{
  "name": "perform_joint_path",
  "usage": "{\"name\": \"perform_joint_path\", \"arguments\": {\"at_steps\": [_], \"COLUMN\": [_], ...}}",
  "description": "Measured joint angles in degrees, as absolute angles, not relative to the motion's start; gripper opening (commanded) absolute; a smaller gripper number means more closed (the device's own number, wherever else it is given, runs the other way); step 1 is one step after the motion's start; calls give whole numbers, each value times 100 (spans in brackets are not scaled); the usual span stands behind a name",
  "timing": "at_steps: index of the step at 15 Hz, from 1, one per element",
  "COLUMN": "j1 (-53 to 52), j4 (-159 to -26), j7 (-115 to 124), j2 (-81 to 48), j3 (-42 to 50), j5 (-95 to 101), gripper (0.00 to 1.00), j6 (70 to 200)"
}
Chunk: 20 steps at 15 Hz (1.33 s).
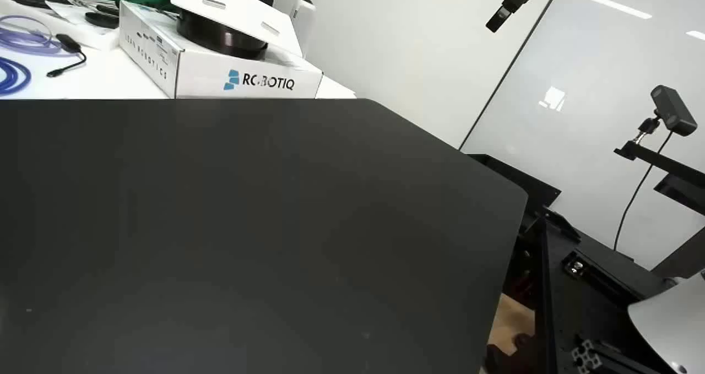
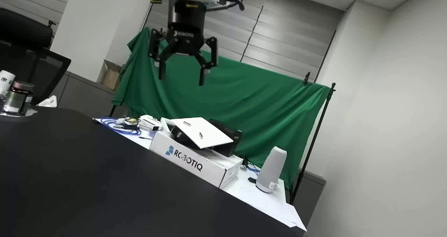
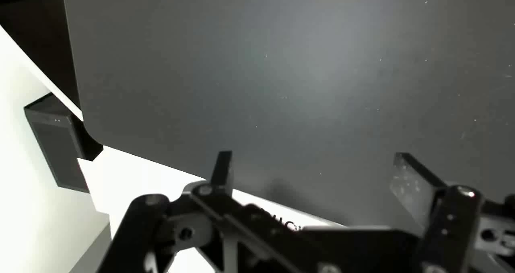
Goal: Place the bottle on the table
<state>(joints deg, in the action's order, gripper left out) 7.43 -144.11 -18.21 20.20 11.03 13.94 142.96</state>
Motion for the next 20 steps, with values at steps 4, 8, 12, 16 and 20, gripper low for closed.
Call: {"name": "perform_joint_path", "arguments": {"at_steps": [4, 8, 12, 16, 20], "j1": [743, 743, 724, 439, -106], "j4": [-14411, -14411, -14409, -14274, -13782], "j7": [-1821, -1821, -1827, -1734, -1382], "j2": [2019, 2018, 1991, 1585, 738], "j3": [1103, 1103, 1056, 588, -125], "j5": [1393, 1393, 1393, 1387, 1353], "gripper": [100, 100, 100, 100, 100], "j6": [14296, 14296, 14341, 14717, 14836]}}
